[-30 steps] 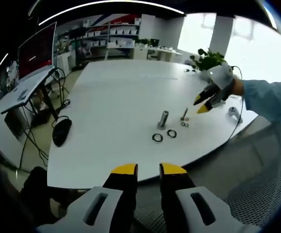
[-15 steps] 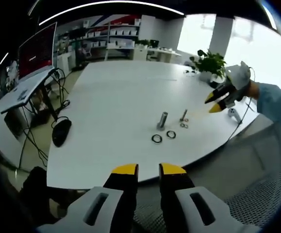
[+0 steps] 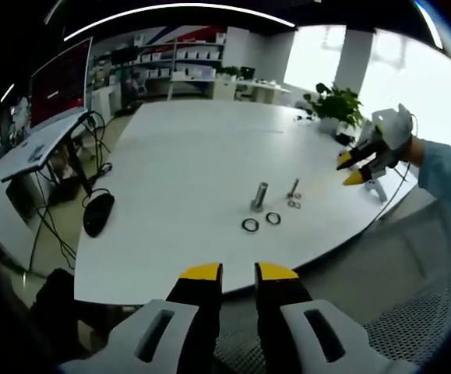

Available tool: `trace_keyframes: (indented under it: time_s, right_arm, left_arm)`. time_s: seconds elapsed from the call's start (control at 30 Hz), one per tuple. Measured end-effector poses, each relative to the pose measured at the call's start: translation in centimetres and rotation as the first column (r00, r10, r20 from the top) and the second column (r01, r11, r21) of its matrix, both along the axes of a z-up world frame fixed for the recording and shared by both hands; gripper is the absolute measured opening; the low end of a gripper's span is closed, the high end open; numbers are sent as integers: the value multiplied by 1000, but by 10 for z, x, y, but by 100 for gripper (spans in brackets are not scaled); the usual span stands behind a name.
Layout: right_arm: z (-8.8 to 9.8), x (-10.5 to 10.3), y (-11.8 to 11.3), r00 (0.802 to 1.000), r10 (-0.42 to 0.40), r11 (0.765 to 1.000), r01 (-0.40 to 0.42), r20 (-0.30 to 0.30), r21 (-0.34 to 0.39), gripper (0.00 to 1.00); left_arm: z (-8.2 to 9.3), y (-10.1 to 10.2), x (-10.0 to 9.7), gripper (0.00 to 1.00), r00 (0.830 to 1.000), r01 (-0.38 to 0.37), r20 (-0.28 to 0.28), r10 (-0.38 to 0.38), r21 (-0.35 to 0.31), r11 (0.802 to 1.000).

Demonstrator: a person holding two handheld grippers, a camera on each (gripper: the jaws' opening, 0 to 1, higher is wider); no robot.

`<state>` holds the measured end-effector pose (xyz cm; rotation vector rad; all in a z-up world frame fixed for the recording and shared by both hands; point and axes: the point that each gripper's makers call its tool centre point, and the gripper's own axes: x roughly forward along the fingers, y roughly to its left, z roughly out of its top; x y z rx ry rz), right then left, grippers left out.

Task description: Place the washer onto the threaded stud by aligning its center hole with the stud, sliding it down to the base, and recovering from edge contact or off-axis alignment until the washer reaches the visible bottom stop.

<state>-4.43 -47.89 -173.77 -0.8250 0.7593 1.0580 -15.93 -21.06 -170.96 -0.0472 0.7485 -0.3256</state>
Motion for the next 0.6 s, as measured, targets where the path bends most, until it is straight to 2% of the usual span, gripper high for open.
trace_keyframes:
  time_s: [0.2,0.3,0.47,0.6]
  right_arm:
    - [-9,-15,-2,999,16,1000,-16,-35,1,26]
    - [-9,-28,0,996,22,999,-17,-89,51,27]
    - [-17,-32,-10,995,18,1000,-16,-95,24,27]
    - [-21,-41,-8,993,14,999,-11,-115,31,27]
  left_arm:
    - [1,-1,0,14,1000,4,3,-4,0,1000]
    - [1,-1,1,12,1000,11,9,-11,1,1000]
    - [2,-2,1,12,1000,18,11,-18,-3,1000]
    - [2,-3,1,12,1000,26,15,-26,-7,1000]
